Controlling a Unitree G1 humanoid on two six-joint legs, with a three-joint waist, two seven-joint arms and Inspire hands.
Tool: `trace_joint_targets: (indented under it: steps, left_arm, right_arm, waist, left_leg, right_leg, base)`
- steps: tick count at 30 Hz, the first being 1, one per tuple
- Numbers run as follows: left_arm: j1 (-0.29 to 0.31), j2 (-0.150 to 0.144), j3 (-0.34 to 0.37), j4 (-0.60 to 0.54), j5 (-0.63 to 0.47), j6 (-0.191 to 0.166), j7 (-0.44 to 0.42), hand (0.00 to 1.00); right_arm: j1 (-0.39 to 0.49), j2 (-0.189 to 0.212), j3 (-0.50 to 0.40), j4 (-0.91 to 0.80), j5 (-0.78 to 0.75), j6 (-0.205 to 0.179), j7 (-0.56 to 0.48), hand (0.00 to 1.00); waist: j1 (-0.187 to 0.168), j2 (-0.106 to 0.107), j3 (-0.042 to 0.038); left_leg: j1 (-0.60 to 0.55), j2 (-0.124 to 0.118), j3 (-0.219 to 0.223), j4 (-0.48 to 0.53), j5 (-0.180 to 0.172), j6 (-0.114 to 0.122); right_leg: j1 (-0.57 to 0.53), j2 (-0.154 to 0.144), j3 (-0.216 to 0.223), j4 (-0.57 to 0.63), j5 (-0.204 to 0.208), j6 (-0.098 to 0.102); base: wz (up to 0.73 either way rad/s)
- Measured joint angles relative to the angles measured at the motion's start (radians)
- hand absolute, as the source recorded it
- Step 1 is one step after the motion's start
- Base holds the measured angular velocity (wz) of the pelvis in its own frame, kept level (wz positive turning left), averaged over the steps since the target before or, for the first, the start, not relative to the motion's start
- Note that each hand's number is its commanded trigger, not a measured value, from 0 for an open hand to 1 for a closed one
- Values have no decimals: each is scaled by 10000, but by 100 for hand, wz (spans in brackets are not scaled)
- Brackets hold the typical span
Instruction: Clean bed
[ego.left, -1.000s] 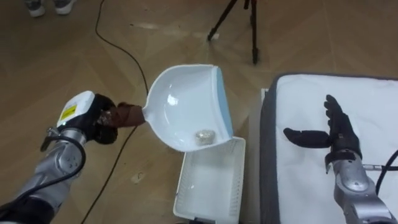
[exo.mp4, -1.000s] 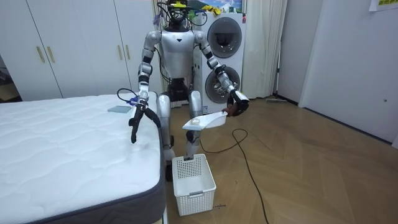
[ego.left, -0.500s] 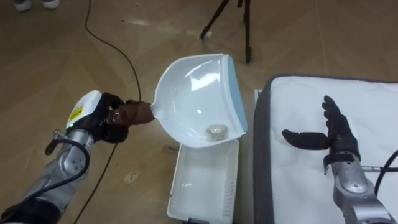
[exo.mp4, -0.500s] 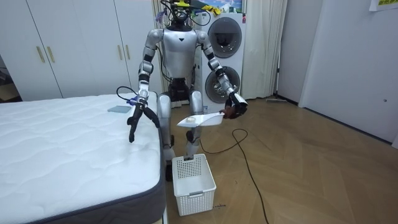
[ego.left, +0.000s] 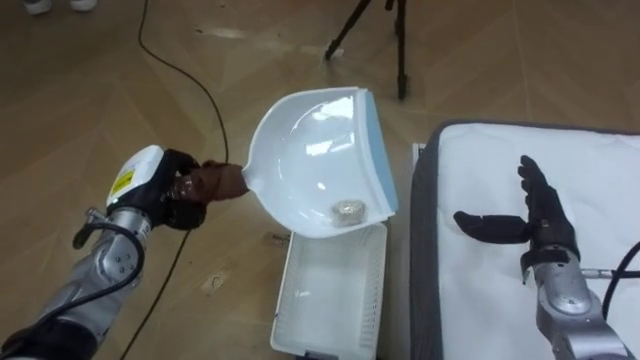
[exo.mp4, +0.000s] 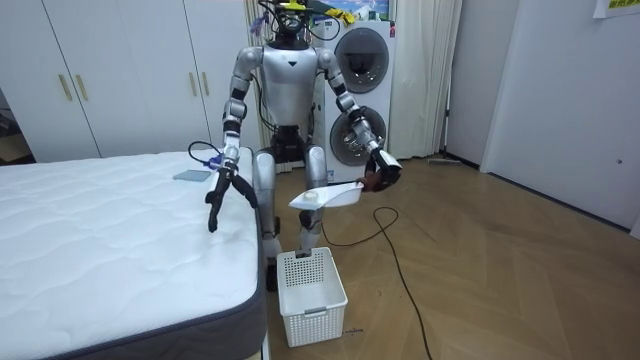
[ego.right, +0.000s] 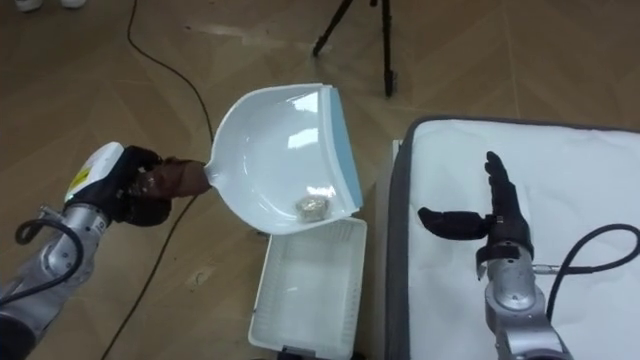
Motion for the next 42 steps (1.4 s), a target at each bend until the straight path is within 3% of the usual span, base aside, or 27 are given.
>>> trace_joint_targets:
  steps: [7, 11, 17, 20, 26, 31, 37, 42]
  left_arm:
    - [56, 329, -26, -3, 810, -4, 564, 100]
    - [86, 628, -34, -1, 1505, 7, 664, 100]
    - [212, 857, -345, 17, 2348, 357, 764, 100]
    - [201, 868, -827, -20, 2909, 607, 770, 100]
    - [164, 871, -1032, -45, 3809, 1141, 768, 100]
    - [-412, 873, -1612, -21, 4379, 1577, 742, 100]
    - [-510, 875, -1799, -36, 4399, 1677, 817, 100]
    - [-844, 885, -2518, -38, 4399, 1984, 858, 100]
  right_arm:
    - [3, -13, 17, 140, 1, -167, -102, 0]
    - [35, -60, 19, 200, -3, -165, -105, 0]
    - [109, -176, 228, 199, -11, -106, -113, 0]
    - [86, -244, 301, 199, -29, -79, -115, 0]
    - [-136, -242, 321, 194, -267, 55, -115, 0]
    - [-663, -244, 300, 197, -594, 123, -372, 0]
    - [-901, -363, 289, 194, -952, 123, -487, 0]
    - [-906, -471, 302, 133, -970, 126, -465, 0]
  waist:
    - [30, 508, -36]
    - [31, 604, -50]
    - [-76, 789, -91]
    - [-198, 1036, -132]
    - [-443, 1367, -105]
    - [-741, 1736, 79]
    - [-1135, 2225, 81]
    - [-1148, 2512, 83]
  left_leg:
    - [-16, -25, 22, -80, 1, 2]
    - [-26, -45, 202, -195, 55, 14]
    - [-92, -86, 468, -391, 115, 47]
    - [-194, -107, 490, -399, 132, 75]
    - [-213, -207, 713, -566, 204, 113]
    - [-332, -258, 1014, -601, 244, 185]
    - [-304, -259, 1268, -640, 241, 195]
    - [18, -279, 1563, -787, 251, 208]
  right_leg:
    - [-194, -72, 22, 236, -4, 5]
    - [-405, -149, 75, 414, -9, 6]
    - [-666, -280, 30, 544, -5, 0]
    - [-756, -305, 50, 542, -6, 1]
    - [-1054, -395, 343, 785, -59, 26]
    - [-1447, -489, 538, 950, -86, 31]
    - [-1616, -511, 716, 1091, -35, 42]
    - [-1579, -533, 939, 1291, -35, 41]
  base:
    - [0]
    - [-12]
    - [-12]
    - [0]
    - [-8]
    - [-12]
    - [-14]
    - [-16]
